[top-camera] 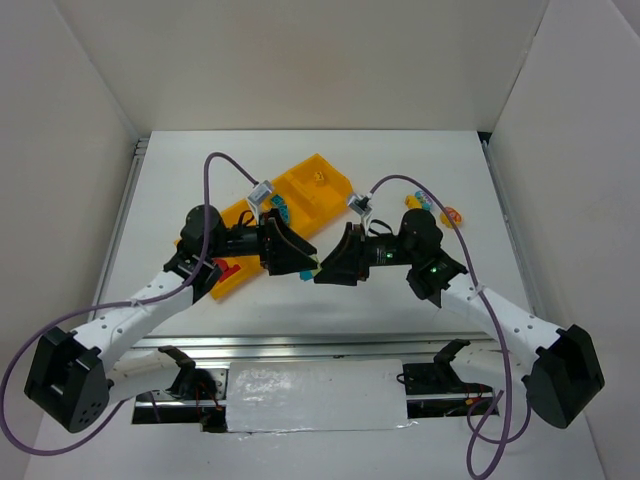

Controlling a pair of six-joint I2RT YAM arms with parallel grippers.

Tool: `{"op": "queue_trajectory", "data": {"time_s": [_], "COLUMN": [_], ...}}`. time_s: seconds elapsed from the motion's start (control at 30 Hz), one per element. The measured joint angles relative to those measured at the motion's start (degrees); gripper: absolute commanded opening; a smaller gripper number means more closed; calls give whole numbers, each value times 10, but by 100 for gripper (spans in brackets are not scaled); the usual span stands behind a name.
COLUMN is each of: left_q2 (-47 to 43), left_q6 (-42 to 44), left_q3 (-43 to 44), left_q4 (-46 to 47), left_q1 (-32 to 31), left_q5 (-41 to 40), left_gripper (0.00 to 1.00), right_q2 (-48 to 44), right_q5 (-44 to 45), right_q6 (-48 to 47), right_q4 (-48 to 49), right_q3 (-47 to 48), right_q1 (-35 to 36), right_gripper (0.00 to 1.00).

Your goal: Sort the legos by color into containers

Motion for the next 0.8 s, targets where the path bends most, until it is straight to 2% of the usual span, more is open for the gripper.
{"op": "queue_trajectory", "data": {"time_s": [0.23,0.4,0.6,0.63,0.7,0.73,0.77,0.8], "left_q2": [-46,-75,-67,-65,-60,-57,-55,-53], "left_q6": [38,45,44,43,41,40,38,38], "left_q3": [0,0,-7,-7,-7,-7,-7,-7], "left_q4": [-72,-66,-66,-65,-64,-63,-60,-55], "left_q1": [-1,-1,-2,-2,-3,-3,-4,-5], "left_q5": [-55,-62,-62,-62,-61,-60,-58,-55], "left_gripper": [99,82,78,68,58,47,43,28], "right_q2": [-31,-52,-53,-53,-53,-53,-53,-53], "right_q5": [54,83,83,83,83,83,83,83], "right_q6": [2,13,35,38,41,43,45,45], "right_q4": [-2,-2,13,14,16,17,18,17], "right_q3": [-18,-25,-25,-25,-25,-25,-25,-25], "right_q1": [-2,-4,-4,-4,-4,-4,-4,-4], "right_gripper": [0,0,0,0,0,0,0,0]}}
